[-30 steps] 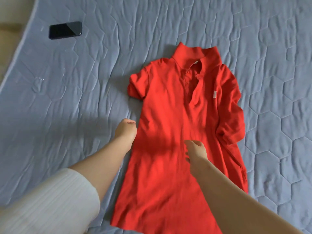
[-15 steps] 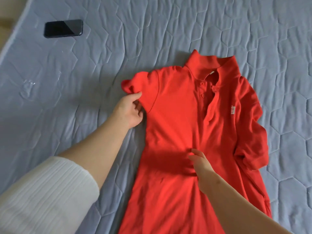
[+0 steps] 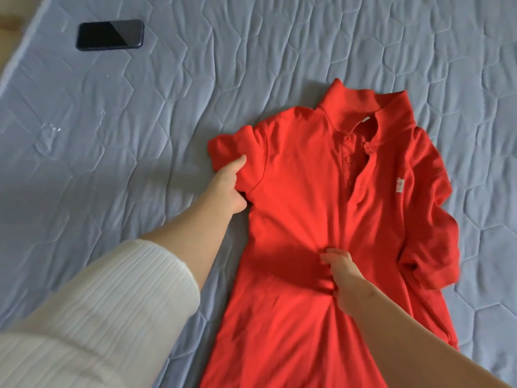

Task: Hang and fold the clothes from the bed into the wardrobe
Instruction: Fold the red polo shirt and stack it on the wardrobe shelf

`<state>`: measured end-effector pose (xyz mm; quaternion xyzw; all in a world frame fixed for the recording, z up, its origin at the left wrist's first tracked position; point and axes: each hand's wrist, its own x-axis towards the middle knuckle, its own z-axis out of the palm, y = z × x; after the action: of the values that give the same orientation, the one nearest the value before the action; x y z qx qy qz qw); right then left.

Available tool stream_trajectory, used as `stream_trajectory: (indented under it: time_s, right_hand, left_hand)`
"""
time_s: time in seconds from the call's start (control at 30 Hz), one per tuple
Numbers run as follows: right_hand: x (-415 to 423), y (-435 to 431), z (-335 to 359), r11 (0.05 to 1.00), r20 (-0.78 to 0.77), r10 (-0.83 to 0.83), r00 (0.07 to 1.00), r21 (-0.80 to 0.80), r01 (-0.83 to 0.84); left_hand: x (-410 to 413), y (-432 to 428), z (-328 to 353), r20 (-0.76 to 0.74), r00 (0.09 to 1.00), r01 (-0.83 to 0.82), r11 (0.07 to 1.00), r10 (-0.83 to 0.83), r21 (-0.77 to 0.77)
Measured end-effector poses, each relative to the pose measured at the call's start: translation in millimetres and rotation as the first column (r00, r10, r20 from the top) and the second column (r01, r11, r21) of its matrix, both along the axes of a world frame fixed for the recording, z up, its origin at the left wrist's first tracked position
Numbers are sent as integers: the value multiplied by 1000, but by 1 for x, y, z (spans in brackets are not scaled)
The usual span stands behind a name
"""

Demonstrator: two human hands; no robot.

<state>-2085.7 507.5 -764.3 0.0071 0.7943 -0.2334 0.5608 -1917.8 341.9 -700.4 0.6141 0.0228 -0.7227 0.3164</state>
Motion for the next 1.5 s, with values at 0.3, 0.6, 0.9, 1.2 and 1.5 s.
stream_trajectory:
  time_s: [0.3,0.6,0.9,1.2,1.5]
  right_hand:
    - [1,3,2,1000,-25,-20,999,3,20]
    - [4,2,8,1000,-26,-10,1000,7,10]
    - [3,4,15,1000,-38,-8,999,10,9]
    - [7,8,24,998,-26,64,998,-24,-64]
    - [10,14,46,983,-50,155,987,-94,-159]
  left_hand:
    - [49,41,-12,0,947,-320,947,320,29]
    - [56,27,-8,-59,994,-92,994,95,51]
    - [67,11,-3,455,778,544,826,-432,-146]
    - [78,10,1,797,533,703,672,-283,-231]
    - [56,14,7,862,399,558,829,-312,41]
